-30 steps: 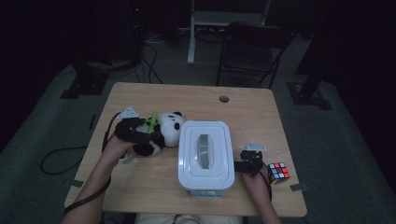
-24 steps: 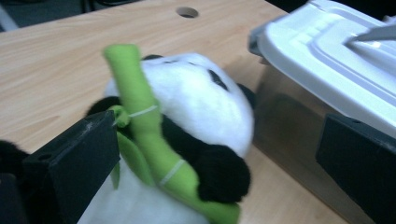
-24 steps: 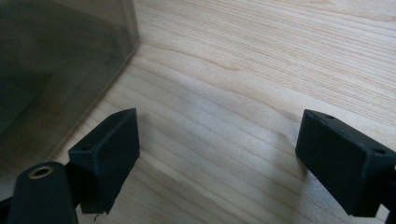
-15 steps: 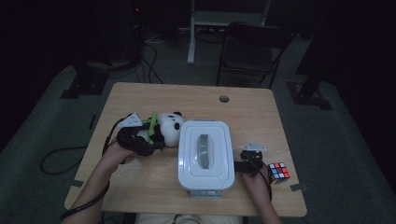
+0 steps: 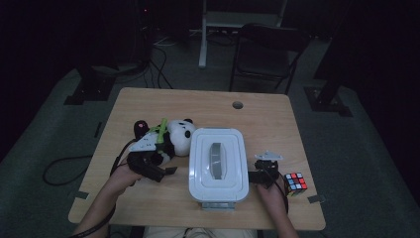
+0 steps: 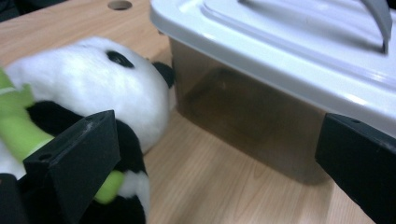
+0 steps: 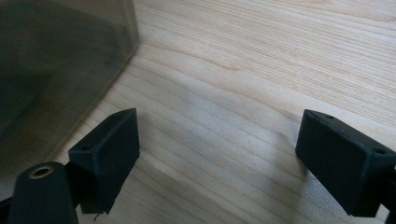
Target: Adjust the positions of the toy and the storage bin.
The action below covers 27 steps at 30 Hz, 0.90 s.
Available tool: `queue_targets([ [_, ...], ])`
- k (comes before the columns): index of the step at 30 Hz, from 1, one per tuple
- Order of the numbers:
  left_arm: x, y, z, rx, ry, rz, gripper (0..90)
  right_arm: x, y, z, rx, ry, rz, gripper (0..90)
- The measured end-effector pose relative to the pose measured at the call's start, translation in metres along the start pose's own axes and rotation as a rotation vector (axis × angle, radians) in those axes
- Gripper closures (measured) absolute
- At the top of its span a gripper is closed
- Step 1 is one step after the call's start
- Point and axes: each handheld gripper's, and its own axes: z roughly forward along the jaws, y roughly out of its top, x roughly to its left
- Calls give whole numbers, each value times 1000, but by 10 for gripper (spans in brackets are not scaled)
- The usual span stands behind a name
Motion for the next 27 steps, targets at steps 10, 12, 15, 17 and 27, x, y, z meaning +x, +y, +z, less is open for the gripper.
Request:
queue_targets([
  [10,-11,-22,14,33,-34,23,6,0,0,0,0,0,-1,131],
  [12,-13,-26,16,42,-27,36,6,0,0,0,0,0,-1,131],
  [15,-17,-30,17,35,-19,48,6,0,0,0,0,0,-1,131],
  [17,-19,-31,17,22,-23,39,6,0,0,0,0,0,-1,131],
  [27,-31,-40,27,81,-15,43,6,0,0,0,-1,0,-1,131],
])
